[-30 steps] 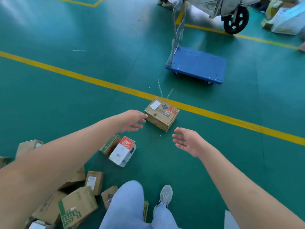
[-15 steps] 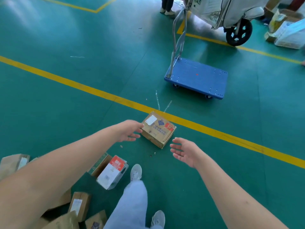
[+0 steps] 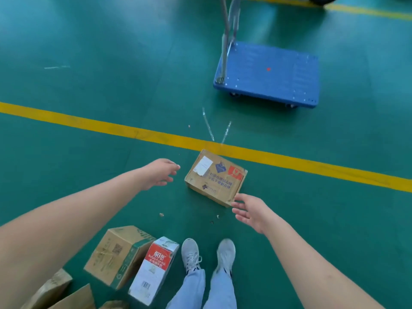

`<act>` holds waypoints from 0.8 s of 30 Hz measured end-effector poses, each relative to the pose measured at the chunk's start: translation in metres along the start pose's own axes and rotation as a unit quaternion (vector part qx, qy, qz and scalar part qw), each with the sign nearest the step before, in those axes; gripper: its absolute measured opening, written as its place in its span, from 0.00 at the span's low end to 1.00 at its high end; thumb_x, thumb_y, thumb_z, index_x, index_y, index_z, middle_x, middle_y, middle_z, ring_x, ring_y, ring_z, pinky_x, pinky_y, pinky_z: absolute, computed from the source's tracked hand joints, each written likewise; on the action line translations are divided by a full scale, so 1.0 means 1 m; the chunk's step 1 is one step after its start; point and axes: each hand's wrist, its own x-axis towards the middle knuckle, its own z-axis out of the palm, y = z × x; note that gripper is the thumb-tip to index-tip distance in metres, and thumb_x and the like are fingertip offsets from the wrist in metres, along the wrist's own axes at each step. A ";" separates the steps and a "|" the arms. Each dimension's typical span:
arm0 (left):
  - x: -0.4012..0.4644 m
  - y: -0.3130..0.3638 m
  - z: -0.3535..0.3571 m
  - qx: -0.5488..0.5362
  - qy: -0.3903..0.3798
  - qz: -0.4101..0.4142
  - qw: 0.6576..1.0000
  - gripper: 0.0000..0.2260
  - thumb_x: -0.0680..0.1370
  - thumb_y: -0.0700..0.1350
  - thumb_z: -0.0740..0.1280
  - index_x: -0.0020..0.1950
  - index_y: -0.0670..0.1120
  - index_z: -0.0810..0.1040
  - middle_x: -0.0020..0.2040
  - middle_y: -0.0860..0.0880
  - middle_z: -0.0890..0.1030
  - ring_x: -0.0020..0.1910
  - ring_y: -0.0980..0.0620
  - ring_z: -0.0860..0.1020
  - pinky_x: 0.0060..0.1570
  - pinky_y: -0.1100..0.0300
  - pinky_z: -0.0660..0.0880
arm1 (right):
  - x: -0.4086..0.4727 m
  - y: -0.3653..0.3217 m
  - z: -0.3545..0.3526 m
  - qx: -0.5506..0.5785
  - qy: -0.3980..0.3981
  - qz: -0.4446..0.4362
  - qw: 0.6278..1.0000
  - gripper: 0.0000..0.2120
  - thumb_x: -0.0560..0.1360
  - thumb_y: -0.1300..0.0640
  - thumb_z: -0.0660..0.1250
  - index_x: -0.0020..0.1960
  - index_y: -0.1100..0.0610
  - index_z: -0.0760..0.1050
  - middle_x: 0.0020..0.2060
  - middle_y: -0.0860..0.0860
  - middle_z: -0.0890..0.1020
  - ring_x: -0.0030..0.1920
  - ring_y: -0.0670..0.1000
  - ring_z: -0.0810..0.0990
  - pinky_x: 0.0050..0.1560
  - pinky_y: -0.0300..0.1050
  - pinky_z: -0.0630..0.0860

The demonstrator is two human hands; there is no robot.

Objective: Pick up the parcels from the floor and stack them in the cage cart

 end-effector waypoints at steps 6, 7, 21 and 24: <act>0.135 -0.043 0.037 -0.016 -0.008 -0.050 0.999 0.17 0.85 0.51 0.63 0.72 0.46 0.73 0.66 0.47 0.77 0.61 0.47 0.78 0.60 0.52 0.76 | 0.127 0.023 -0.002 -0.031 0.028 0.026 0.999 0.17 0.85 0.52 0.64 0.70 0.58 0.74 0.56 0.54 0.83 0.56 0.53 0.82 0.56 0.47 0.80; 0.158 -0.052 0.049 -0.019 -0.012 -0.056 0.998 0.16 0.85 0.50 0.63 0.71 0.47 0.73 0.66 0.47 0.77 0.62 0.47 0.78 0.60 0.52 0.76 | 0.152 0.031 -0.003 -0.034 0.033 0.029 0.998 0.17 0.85 0.51 0.64 0.70 0.57 0.73 0.56 0.53 0.82 0.56 0.52 0.82 0.55 0.47 0.80; 0.372 -0.126 0.156 -0.030 -0.010 -0.057 0.998 0.28 0.82 0.56 0.66 0.80 0.52 0.64 0.80 0.49 0.63 0.70 0.47 0.71 0.70 0.47 0.72 | 0.381 0.100 -0.003 -0.032 0.093 0.068 0.993 0.25 0.84 0.51 0.63 0.79 0.54 0.63 0.66 0.52 0.74 0.57 0.51 0.78 0.65 0.52 0.78; 0.413 -0.136 0.168 -0.019 0.029 -0.036 0.999 0.31 0.82 0.57 0.66 0.82 0.53 0.59 0.82 0.49 0.56 0.74 0.42 0.69 0.74 0.40 0.66 | 0.421 0.108 0.001 -0.020 0.112 0.071 0.991 0.30 0.84 0.51 0.63 0.82 0.51 0.56 0.75 0.53 0.68 0.58 0.54 0.76 0.72 0.55 0.72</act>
